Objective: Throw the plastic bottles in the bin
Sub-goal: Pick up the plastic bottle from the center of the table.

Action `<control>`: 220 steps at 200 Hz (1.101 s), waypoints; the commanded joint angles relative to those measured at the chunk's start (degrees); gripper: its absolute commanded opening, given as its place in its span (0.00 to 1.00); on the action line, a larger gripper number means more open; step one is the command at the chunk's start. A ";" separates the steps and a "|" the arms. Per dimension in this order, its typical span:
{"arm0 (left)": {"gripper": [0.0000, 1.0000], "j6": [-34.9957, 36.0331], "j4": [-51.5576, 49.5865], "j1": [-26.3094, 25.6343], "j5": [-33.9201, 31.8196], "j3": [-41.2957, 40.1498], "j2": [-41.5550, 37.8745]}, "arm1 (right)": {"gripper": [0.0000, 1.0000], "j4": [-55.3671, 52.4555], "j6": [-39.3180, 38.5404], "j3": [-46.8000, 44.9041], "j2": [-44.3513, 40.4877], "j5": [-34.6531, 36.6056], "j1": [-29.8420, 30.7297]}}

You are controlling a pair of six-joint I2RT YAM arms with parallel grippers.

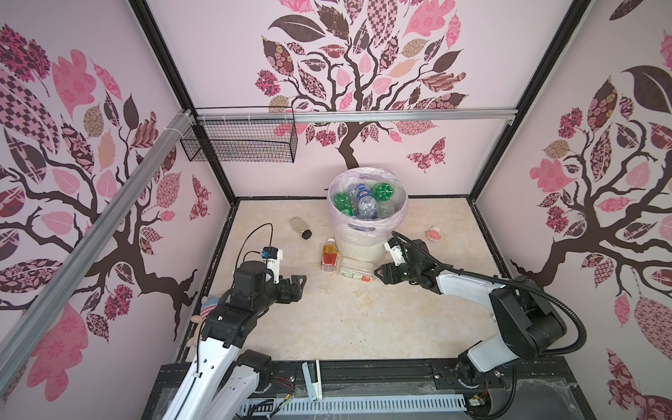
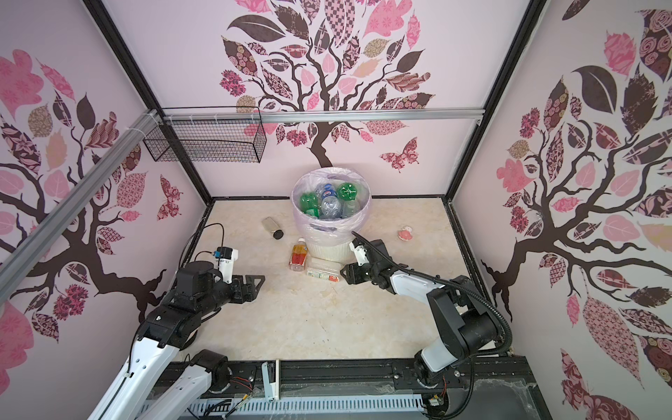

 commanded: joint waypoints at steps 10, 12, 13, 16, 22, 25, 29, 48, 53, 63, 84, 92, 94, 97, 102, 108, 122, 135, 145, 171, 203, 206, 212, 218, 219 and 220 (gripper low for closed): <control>0.85 -0.13 1.31 0.27 -0.25 -0.96 -0.16 | 0.67 0.88 0.00 -4.35 -5.23 -4.52 0.16; 0.85 -0.12 1.33 0.27 -0.25 -1.02 -0.11 | 0.68 0.87 0.04 -4.65 -5.62 -4.49 0.22; 0.85 -0.12 1.36 0.23 -0.25 -1.02 -0.07 | 0.68 0.82 0.04 -4.81 -5.71 -4.44 0.27; 0.85 -0.12 1.38 0.19 -0.25 -1.01 -0.06 | 0.68 0.78 0.12 -5.19 -6.32 -4.33 0.46; 0.85 -0.12 1.39 0.21 -0.27 -1.04 -0.03 | 0.69 0.65 0.34 -5.95 -7.38 -4.05 0.66; 0.85 -0.12 1.38 0.24 -0.25 -0.97 -0.03 | 0.70 0.61 0.39 -6.26 -7.85 -3.96 0.74; 0.85 -0.12 1.39 0.27 -0.25 -0.99 -0.03 | 0.71 0.48 0.59 -6.63 -8.52 -3.94 0.97; 0.85 -0.14 1.36 0.22 -0.25 -1.06 -0.03 | 0.73 -1.05 1.01 -7.09 -10.58 -3.11 2.45; 0.85 -0.12 1.36 0.27 -0.25 -1.05 -0.04 | 0.74 -1.55 0.78 -6.99 -10.93 -2.36 3.08; 0.85 -0.14 1.39 0.27 -0.21 -1.08 -0.03 | 0.75 -2.86 0.05 -6.38 -11.28 -0.28 4.48; 0.85 -0.23 1.39 0.27 -0.16 -1.02 -0.11 | 0.81 -5.60 -1.84 -3.82 -10.81 4.70 6.55; 0.85 -0.23 1.35 0.25 -0.07 -1.09 -0.12 | 0.83 -6.47 -2.72 -2.67 -10.11 5.33 6.81; 0.85 -0.21 1.36 0.24 -0.07 -1.10 -0.12 | 0.83 -6.62 -2.86 -2.32 -9.89 5.32 6.82; 0.85 -0.25 1.39 0.27 -0.07 -1.05 -0.12 | 0.83 -6.79 -3.12 -1.87 -9.61 5.44 6.83; 0.85 -0.25 1.39 0.23 -0.14 -1.11 -0.20 | 0.84 -6.99 -3.43 -1.25 -9.04 5.53 6.91; 0.85 -0.24 1.32 0.23 -0.14 -1.10 -0.27 | 0.84 -7.12 -3.93 -0.36 -8.42 5.75 6.96; 0.85 -0.22 1.35 0.27 -0.14 -1.08 -0.51 | 0.85 -7.43 -5.14 1.32 -6.74 6.99 7.39; 0.85 -0.30 1.36 0.27 -0.16 -1.10 -0.58 | 0.86 -7.82 -6.60 2.76 -5.16 8.25 7.86; 0.85 -0.29 1.36 0.24 -0.17 -1.08 -0.65 | 0.86 -8.07 -7.47 3.74 -4.00 8.65 8.05; 0.85 -0.34 1.35 0.27 -0.25 -1.10 -0.82 | 0.88 -7.41 -8.84 4.96 -1.98 8.02 8.40; 0.85 -0.32 1.39 0.23 -0.33 -1.10 -0.89 | 0.89 -5.85 -9.65 4.88 -0.26 6.54 9.48; 0.85 -0.36 1.35 0.19 -0.34 -1.10 -0.88 | 0.89 -5.74 -9.74 4.82 -0.08 6.65 9.69; 0.85 -0.31 1.39 0.27 -0.31 -1.08 -0.90 | 0.89 -5.52 -10.00 4.75 0.27 6.88 10.13; 0.85 -0.22 1.37 0.27 -0.34 -1.09 -0.90 | 0.89 -5.27 -10.22 4.80 0.70 7.25 10.60; 0.85 -0.26 1.38 0.27 -0.34 -1.10 -0.86 | 0.89 -5.23 -10.23 4.80 0.79 7.28 10.65; 0.85 -0.27 1.39 0.23 -0.34 -1.10 -0.89 | 0.89 -5.17 -10.32 4.80 0.87 7.38 10.67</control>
